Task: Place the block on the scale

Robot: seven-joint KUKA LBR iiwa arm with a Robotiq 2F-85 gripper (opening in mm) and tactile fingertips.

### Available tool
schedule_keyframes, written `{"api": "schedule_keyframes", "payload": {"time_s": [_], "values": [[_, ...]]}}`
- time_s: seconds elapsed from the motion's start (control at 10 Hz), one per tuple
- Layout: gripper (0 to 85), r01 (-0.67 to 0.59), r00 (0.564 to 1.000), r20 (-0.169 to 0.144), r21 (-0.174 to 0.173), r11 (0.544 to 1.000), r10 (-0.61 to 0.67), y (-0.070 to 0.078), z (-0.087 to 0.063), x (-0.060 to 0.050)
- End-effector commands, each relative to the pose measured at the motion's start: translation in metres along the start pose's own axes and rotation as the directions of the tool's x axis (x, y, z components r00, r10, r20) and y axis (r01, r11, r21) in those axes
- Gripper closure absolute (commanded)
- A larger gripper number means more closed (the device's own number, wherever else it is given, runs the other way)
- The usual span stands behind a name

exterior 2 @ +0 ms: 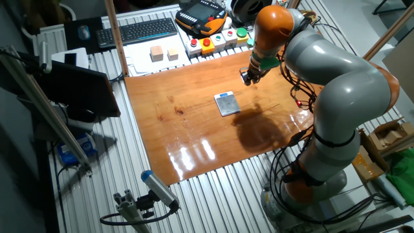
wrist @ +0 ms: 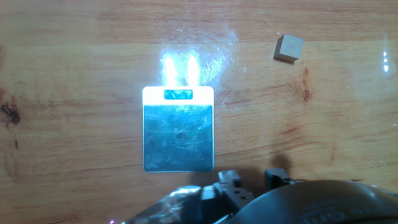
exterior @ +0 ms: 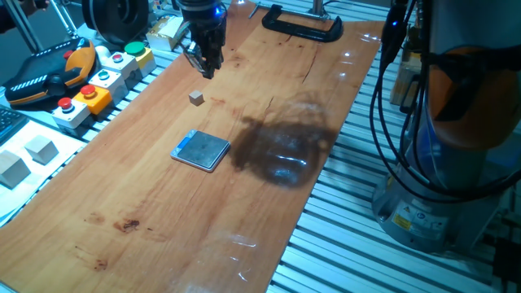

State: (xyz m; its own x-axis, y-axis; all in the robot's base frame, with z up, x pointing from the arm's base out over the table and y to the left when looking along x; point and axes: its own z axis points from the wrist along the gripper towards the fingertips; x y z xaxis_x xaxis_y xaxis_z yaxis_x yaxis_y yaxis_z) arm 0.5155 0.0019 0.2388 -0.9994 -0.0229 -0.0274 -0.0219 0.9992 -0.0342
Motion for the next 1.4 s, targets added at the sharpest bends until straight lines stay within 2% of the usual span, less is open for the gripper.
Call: {"api": "schedule_keyframes", "payload": {"time_s": [0.0,0.5,1.1,1.3], "values": [[84.3,0.0,1.0,0.0,0.0,1.0,0.0,0.0,0.0,0.0],[84.3,-0.003,1.0,0.003,-0.008,1.0,0.003,0.001,0.005,-0.002],[84.3,-0.025,1.0,0.006,-0.017,1.0,0.025,-0.006,0.031,-0.017],[84.3,-0.049,0.999,0.008,-0.002,0.999,0.049,-0.007,0.038,-0.019]]}}
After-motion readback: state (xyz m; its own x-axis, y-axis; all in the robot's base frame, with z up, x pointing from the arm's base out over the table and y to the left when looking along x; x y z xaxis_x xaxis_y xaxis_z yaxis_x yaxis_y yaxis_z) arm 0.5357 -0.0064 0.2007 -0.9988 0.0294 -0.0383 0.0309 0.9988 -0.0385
